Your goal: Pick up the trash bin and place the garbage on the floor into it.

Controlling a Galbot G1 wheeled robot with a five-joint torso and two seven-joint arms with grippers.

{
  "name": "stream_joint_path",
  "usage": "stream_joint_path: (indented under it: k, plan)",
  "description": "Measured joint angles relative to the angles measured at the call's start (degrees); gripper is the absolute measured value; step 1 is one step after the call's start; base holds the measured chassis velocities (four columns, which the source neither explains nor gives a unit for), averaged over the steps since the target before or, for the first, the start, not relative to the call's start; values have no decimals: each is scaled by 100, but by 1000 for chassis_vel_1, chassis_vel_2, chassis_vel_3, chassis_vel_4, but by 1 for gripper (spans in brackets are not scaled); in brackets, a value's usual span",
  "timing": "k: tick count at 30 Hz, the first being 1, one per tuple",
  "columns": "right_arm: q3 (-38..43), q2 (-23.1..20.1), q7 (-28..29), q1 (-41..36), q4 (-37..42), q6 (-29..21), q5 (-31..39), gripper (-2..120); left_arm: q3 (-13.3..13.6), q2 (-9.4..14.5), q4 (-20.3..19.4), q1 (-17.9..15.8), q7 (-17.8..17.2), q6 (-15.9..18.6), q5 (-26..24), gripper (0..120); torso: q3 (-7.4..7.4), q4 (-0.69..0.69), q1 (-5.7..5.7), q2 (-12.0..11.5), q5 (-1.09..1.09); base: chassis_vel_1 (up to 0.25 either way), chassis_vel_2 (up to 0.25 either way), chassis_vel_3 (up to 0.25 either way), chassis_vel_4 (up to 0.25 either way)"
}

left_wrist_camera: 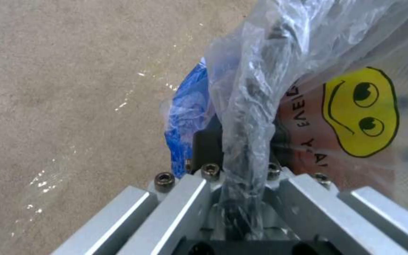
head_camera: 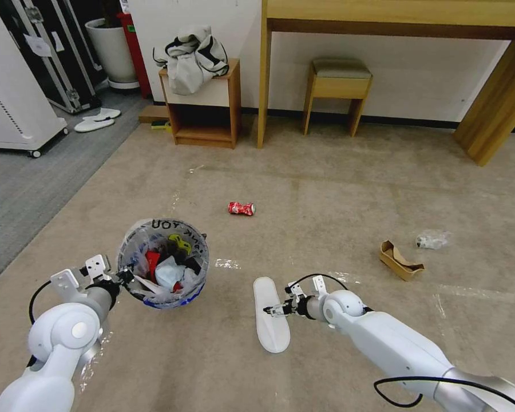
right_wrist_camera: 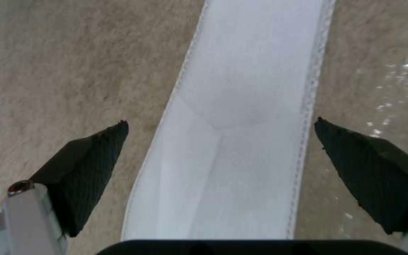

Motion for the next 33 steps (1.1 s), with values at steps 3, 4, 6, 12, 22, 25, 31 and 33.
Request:
stream_joint_path:
  k: [3,4,6,12,22,25,31,33]
  plan:
    - [52,200,-53,-2,-236,98,-116,100,-1,5,5,9,9,-5,7,0,0,-1,0,0,0,0,0,0,0]
    - [83,365,-70,0,-385,145,-189,100,-1,5,8,10,15,-7,8,0,0,-1,0,0,0,0,0,0,0]
    - [112,496,-84,10,-511,181,-267,100,0,4,10,10,18,-16,17,0,-1,-1,0,1,-2,0,0,0,0]
    - [154,713,-95,19,-708,245,-420,100,15,-5,11,15,21,-22,27,0,-2,-5,-1,2,-5,0,0,0,0]
    - [172,735,-75,-28,-740,248,-551,92,-2,-20,11,41,36,-46,26,0,-3,-3,-1,3,-3,0,0,0,0]
    - [176,716,-61,-40,-735,235,-567,85,-2,-30,11,40,37,-50,26,0,-3,-3,-1,4,-3,0,0,0,0]
    - [183,706,10,-72,-727,232,-610,70,-14,-38,8,63,41,-64,23,0,-2,-3,-1,4,-4,0,0,0,0]
    - [187,709,25,-76,-727,233,-613,68,-14,-39,7,64,41,-64,23,0,-2,-3,-1,3,-4,0,0,0,0]
